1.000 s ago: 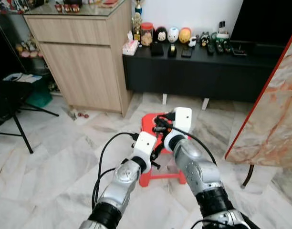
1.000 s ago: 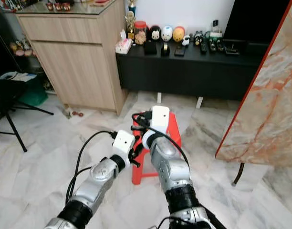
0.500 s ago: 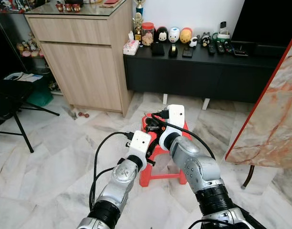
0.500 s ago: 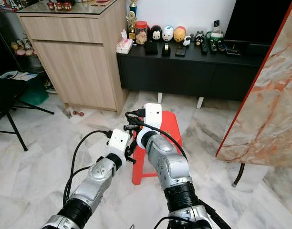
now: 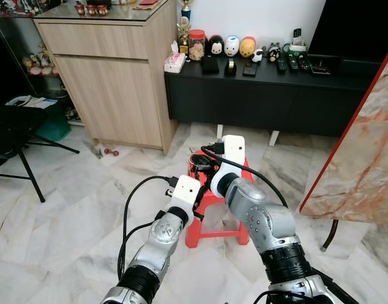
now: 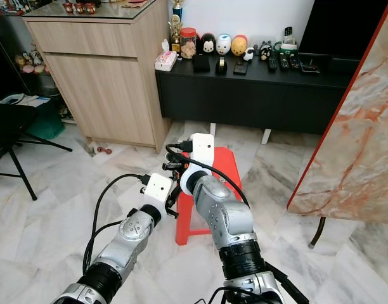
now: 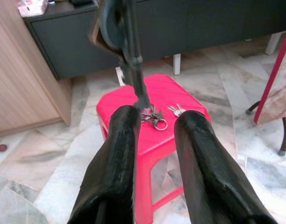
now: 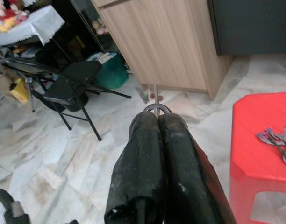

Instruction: Hang keys on a hook

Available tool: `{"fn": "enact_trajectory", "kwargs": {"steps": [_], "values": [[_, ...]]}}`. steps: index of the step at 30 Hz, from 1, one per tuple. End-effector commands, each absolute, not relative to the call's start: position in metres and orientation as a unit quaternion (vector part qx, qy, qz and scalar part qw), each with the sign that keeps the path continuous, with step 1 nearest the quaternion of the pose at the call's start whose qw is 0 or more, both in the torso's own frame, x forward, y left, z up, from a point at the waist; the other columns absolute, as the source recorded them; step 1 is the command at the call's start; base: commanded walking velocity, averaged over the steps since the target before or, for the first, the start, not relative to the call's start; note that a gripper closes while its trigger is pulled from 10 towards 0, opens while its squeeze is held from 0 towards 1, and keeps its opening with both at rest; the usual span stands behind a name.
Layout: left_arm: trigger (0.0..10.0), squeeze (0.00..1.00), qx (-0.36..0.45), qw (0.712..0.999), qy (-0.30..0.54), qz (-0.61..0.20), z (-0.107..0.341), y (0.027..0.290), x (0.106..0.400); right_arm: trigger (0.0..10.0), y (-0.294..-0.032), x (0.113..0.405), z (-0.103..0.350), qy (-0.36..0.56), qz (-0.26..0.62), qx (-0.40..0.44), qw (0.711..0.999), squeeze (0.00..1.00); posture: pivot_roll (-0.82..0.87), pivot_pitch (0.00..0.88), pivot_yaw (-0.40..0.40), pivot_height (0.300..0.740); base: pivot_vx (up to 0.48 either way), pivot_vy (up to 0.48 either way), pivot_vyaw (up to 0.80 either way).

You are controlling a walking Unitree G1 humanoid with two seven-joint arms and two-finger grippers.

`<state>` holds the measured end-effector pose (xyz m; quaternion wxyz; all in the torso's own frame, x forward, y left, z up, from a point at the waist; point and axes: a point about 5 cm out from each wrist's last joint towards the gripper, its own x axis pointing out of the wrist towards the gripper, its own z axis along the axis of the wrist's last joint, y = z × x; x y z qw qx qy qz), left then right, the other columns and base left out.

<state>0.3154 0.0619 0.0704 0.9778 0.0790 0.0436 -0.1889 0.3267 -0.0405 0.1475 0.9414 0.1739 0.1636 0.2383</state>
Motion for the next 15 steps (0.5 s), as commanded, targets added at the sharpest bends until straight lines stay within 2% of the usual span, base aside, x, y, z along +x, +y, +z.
{"fn": "enact_trajectory", "kwargs": {"steps": [1,15], "values": [[10.0,0.0,0.081,0.98,0.035,-0.18,0.0737,0.0627,0.3188,10.0,-0.0234,0.3247,0.1647,0.144,0.261,0.199,0.934,0.0,-0.03,0.0,-0.039,0.74,0.0,0.0,0.0],[10.0,0.0,0.075,0.983,0.023,-0.168,0.0757,0.0626,0.3216,10.0,-0.0232,0.3207,0.1673,0.154,0.267,0.216,0.927,0.0,-0.03,0.0,-0.048,0.74,0.0,0.0,0.0]]}}
